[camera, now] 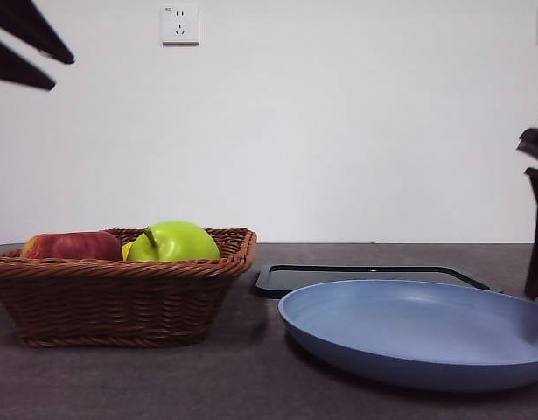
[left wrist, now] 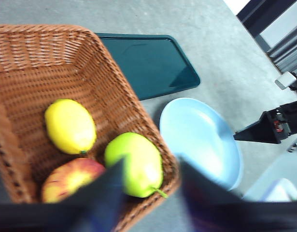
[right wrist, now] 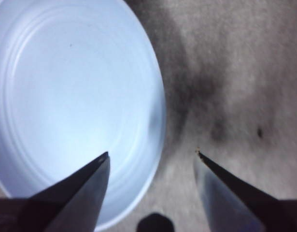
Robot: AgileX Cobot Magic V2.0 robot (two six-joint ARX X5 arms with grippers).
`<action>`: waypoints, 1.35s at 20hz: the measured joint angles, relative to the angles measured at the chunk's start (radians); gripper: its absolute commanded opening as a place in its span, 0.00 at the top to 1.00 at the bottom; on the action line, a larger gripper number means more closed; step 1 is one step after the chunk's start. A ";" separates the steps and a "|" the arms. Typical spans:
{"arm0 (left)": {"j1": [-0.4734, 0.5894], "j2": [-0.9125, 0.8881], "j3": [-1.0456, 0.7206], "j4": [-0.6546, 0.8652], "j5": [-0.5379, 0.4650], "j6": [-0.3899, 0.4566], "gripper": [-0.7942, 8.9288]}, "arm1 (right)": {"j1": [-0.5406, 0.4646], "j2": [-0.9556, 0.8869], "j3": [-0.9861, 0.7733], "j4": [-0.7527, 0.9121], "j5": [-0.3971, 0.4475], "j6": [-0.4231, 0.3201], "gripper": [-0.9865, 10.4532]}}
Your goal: Take the lemon from the basket,put the lemon in the plate,hand out the plate
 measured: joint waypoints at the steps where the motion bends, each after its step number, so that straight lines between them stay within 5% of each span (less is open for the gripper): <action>1: -0.004 0.000 0.000 -0.001 -0.024 0.000 0.53 | 0.005 0.014 0.000 0.014 0.000 0.001 0.64; 6: -0.012 0.002 0.000 -0.014 -0.053 0.003 0.53 | 0.012 0.089 0.000 0.116 0.000 0.015 0.66; 12: -0.012 0.002 0.000 -0.014 -0.060 0.003 0.53 | 0.012 0.122 0.000 0.144 0.000 0.038 0.91; 22: -0.044 0.023 0.001 -0.014 -0.003 -0.013 0.53 | 0.011 0.053 0.002 0.077 0.000 0.080 0.91; 27: -0.115 0.171 0.090 -0.015 -0.195 -0.049 0.53 | 0.011 -0.077 0.002 -0.015 0.000 0.079 0.91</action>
